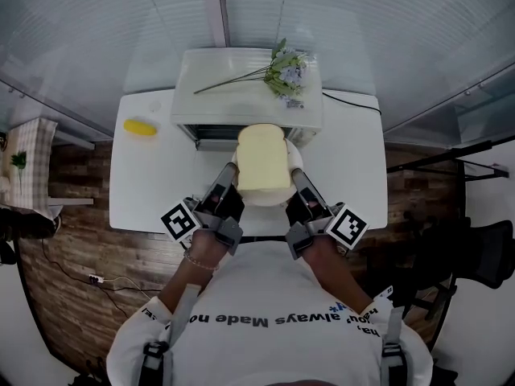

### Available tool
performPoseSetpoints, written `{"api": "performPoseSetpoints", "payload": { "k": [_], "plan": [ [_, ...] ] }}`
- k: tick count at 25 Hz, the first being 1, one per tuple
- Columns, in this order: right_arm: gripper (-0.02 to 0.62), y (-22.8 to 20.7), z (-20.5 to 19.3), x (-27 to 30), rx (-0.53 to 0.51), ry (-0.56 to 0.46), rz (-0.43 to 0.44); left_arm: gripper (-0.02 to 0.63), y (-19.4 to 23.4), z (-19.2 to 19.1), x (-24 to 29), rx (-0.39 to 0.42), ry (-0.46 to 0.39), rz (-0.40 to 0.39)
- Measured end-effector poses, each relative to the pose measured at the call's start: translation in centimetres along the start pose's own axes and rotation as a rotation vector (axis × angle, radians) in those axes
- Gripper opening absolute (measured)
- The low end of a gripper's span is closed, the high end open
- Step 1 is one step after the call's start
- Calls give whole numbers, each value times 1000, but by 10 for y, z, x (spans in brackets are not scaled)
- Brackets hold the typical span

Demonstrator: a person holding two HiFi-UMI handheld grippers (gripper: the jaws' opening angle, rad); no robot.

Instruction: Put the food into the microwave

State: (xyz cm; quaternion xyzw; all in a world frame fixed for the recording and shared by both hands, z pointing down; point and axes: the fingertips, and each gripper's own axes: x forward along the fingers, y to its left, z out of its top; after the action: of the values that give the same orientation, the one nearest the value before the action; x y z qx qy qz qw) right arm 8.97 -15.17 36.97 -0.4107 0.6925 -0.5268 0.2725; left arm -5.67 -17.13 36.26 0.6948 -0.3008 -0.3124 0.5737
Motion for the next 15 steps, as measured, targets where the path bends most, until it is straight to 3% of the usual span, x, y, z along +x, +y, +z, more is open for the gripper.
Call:
{"api": "performPoseSetpoints", "payload": {
  "k": [15],
  "plan": [
    [21,-17,-9,1,19,37,-25,18,19,-3,-5,1,7,50]
  ]
}}
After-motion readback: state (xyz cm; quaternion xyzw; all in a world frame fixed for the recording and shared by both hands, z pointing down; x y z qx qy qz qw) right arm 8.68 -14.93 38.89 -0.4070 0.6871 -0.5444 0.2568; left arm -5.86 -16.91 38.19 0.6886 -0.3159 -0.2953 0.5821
